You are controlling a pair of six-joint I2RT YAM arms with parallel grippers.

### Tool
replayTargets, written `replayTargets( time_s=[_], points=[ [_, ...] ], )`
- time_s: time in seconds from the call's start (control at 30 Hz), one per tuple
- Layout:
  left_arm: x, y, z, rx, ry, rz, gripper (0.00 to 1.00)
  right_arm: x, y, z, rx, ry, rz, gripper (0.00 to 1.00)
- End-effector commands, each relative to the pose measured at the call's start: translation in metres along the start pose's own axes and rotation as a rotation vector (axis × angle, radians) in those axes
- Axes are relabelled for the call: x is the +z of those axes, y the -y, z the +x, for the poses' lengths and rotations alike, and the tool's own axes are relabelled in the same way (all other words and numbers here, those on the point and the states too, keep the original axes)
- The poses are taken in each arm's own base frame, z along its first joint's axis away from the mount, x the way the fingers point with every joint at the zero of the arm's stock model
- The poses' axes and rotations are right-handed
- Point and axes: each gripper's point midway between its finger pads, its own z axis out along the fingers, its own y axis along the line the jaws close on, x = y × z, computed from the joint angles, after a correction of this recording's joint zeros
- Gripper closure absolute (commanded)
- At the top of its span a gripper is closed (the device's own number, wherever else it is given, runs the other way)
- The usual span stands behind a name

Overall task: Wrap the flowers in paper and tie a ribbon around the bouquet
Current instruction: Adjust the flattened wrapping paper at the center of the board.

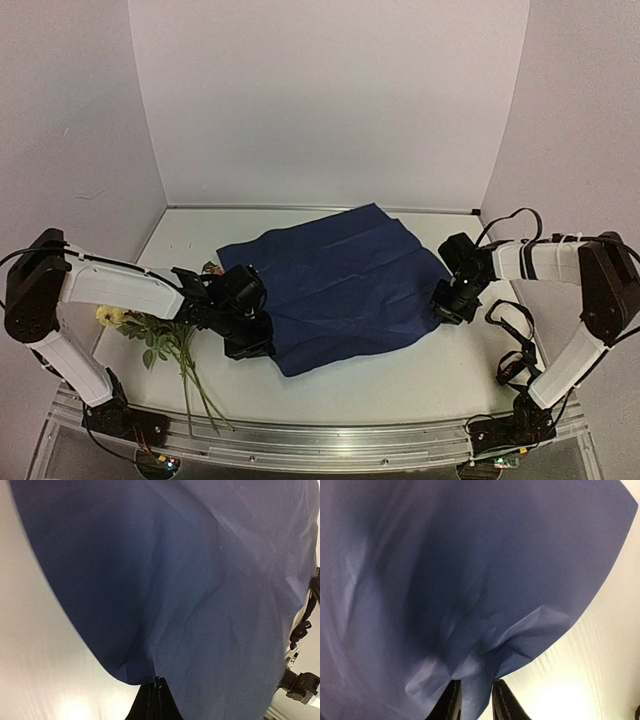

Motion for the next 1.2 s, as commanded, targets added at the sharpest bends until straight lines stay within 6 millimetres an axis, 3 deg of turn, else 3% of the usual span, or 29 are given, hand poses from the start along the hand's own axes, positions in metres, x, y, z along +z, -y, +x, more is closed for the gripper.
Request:
replayTargets(
  time_s=[0.0, 0.13, 0.23, 0.43, 0.6, 0.73, 0.9, 1.07, 1.17],
  points=[
    [0.013, 0.044, -0.005, 0.059, -0.006, 0.079, 1.0, -0.012, -0.002, -0.018, -0.052, -0.022, 0.013, 0.83],
    [0.021, 0.058, -0.006, 0.11, -0.034, 0.086, 1.0, -0.016, 0.002, -0.029, -0.09, -0.036, 0.048, 0.85],
    [0.022, 0.065, -0.004, 0.137, -0.048, 0.098, 0.91, -0.018, 0.012, -0.033, -0.104, -0.042, 0.087, 0.85],
    [0.003, 0.066, -0.012, 0.156, 0.014, 0.085, 0.61, -0.025, 0.024, -0.033, -0.159, -0.06, 0.124, 0.75],
    [-0.028, 0.055, -0.025, 0.144, 0.111, 0.013, 0.33, -0.041, 0.026, -0.028, -0.201, -0.096, 0.139, 0.54],
    [-0.054, 0.023, -0.035, 0.084, 0.199, -0.115, 0.13, -0.058, 0.031, -0.017, -0.228, -0.106, 0.136, 0.4],
    [-0.093, -0.039, -0.041, -0.071, 0.306, -0.295, 0.02, -0.074, 0.02, 0.004, -0.295, -0.11, 0.077, 0.21],
    [-0.121, -0.093, -0.037, -0.209, 0.379, -0.44, 0.0, -0.081, -0.023, 0.033, -0.432, -0.104, -0.02, 0.16],
    [-0.129, -0.117, -0.03, -0.268, 0.39, -0.507, 0.0, -0.077, -0.061, 0.054, -0.489, -0.124, -0.095, 0.23]
  ],
)
